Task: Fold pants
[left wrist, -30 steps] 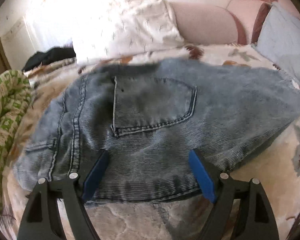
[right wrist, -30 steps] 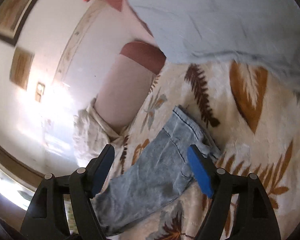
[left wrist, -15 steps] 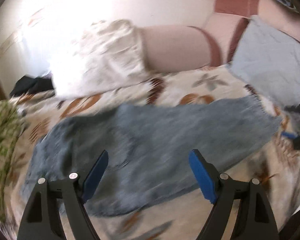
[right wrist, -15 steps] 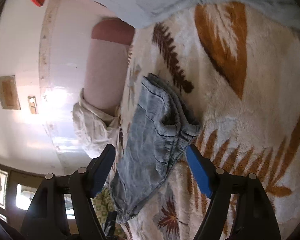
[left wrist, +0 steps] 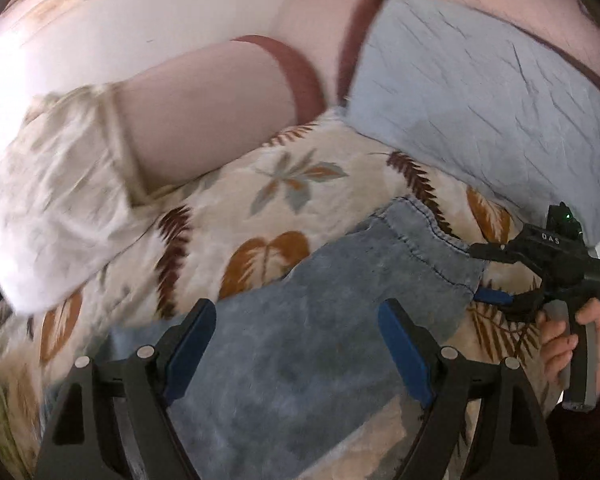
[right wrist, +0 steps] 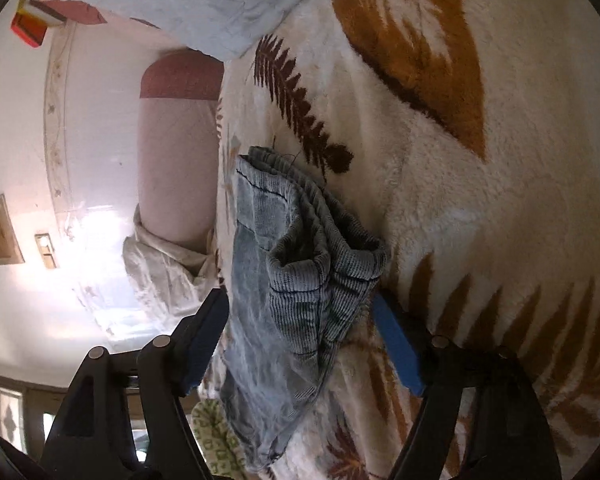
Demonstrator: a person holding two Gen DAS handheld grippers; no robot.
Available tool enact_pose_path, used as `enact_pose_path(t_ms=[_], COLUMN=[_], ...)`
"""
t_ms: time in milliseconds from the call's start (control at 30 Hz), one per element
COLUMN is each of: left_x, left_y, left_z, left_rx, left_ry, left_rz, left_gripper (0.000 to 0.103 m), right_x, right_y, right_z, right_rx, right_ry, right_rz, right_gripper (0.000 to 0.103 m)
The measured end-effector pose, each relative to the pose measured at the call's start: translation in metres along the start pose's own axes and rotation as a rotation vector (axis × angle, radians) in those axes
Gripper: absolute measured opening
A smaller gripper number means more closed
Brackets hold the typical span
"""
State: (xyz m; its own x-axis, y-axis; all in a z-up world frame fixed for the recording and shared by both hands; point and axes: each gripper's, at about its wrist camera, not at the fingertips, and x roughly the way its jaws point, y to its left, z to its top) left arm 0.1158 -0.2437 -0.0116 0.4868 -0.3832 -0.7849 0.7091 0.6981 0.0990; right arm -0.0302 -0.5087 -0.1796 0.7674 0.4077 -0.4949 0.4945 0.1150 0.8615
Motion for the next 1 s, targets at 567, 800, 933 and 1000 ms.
enact_pose_path(t_ms=[567, 800, 933, 1000], left_x=[0.139, 0.187, 0.212, 0.223], left_y=[-0.056, -0.086, -0.092, -0.093], left_z=[0.095, 0.104, 0.104, 0.103], left_rx=[0.236, 0.361, 0.377, 0.369], left_ry=[0.181, 0.273, 0.328, 0.361], left_rz=[-0.346, -0.441, -0.454, -0.466], left_gripper=[0.066, 0.058, 0.055, 0.055], right_x=[0.005, 0.005, 0.005, 0.006], right_y=[-0.013, -0.013, -0.014, -0.012], right_z=[-0.006, -0.011, -0.011, -0.011], right_rx=[0.012, -0.026, -0.038, -0.045], right_ry=[-0.09, -0.106, -0.098, -0.094], right_rz=[-0.037, -0.042, -0.033, -0.031], right_gripper=[0.021, 0.02, 0.02, 0.02])
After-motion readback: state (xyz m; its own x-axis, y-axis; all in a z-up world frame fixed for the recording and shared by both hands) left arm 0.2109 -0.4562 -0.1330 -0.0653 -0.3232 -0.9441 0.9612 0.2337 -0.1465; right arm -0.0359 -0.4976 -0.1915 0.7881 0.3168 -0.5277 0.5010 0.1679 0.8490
